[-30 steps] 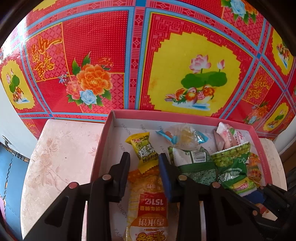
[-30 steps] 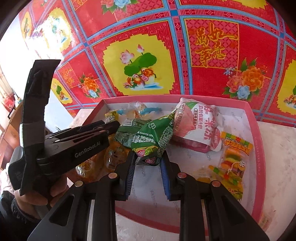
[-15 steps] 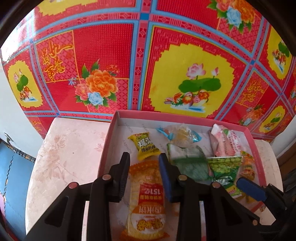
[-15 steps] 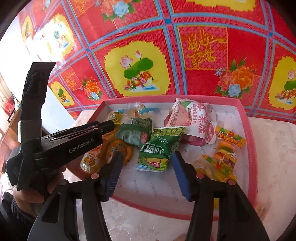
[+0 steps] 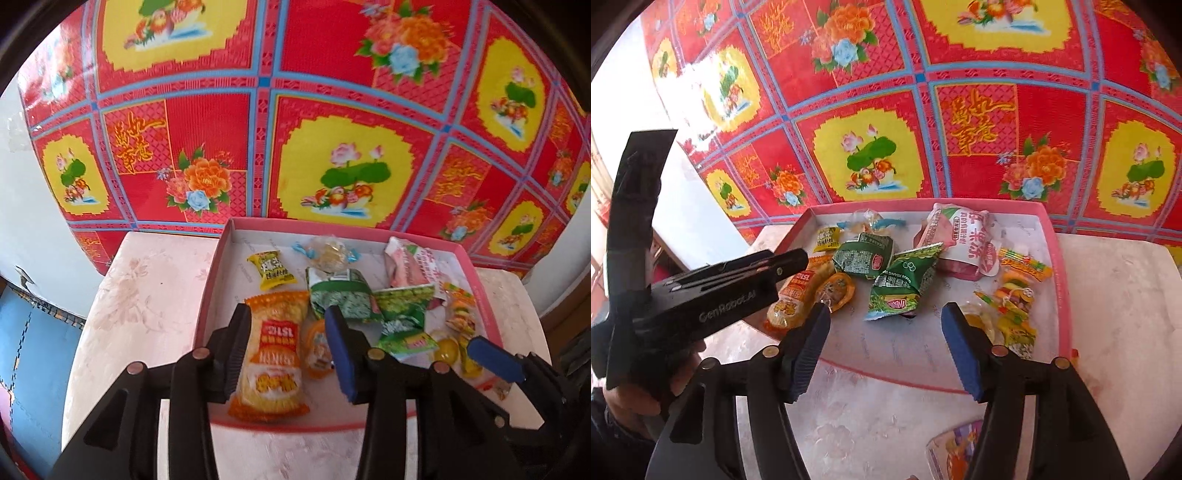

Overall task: Organize snacks
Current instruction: 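Open the left gripper to release the yellow pack while the right releases the green bag, then withdraw, then grasp the purple cartoon tin on the table with the left gripper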

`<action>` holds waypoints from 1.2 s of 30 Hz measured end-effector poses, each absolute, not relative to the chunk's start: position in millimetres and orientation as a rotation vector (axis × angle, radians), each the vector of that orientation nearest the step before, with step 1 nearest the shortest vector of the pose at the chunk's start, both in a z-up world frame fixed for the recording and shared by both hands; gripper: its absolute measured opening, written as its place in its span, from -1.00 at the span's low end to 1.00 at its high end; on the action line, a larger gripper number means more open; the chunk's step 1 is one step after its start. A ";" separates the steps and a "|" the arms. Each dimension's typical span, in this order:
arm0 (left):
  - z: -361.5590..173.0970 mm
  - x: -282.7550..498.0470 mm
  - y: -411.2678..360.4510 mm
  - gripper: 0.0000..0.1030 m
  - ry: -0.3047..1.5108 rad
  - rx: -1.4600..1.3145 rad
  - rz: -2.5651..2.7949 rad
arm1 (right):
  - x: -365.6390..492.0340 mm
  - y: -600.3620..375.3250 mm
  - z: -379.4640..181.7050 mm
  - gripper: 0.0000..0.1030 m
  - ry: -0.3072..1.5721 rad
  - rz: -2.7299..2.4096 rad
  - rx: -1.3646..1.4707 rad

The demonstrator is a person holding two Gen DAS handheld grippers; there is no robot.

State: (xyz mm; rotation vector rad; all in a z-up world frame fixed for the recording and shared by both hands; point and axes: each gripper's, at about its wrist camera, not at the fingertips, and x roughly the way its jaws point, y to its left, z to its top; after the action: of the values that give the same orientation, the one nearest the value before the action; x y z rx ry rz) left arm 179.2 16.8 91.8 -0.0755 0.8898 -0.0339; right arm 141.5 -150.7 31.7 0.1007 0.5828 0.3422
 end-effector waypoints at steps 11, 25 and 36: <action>104.2 155.5 -0.5 0.17 0.871 -0.046 -0.036 | 115.9 -164.3 33.1 0.39 0.566 0.328 0.104; 97.7 125.7 -17.0 0.68 0.868 -0.008 -0.035 | 91.2 -179.9 20.2 0.60 0.583 0.269 0.078; 88.6 104.1 -30.7 0.70 0.912 -0.008 -0.066 | 64.5 -209.6 10.3 0.60 0.576 0.208 0.105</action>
State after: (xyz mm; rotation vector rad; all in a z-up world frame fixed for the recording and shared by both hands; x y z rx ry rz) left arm 104.1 -30.7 88.6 -0.0082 0.9125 -0.0657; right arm 64.5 -209.6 10.3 0.1046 0.5758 0.2077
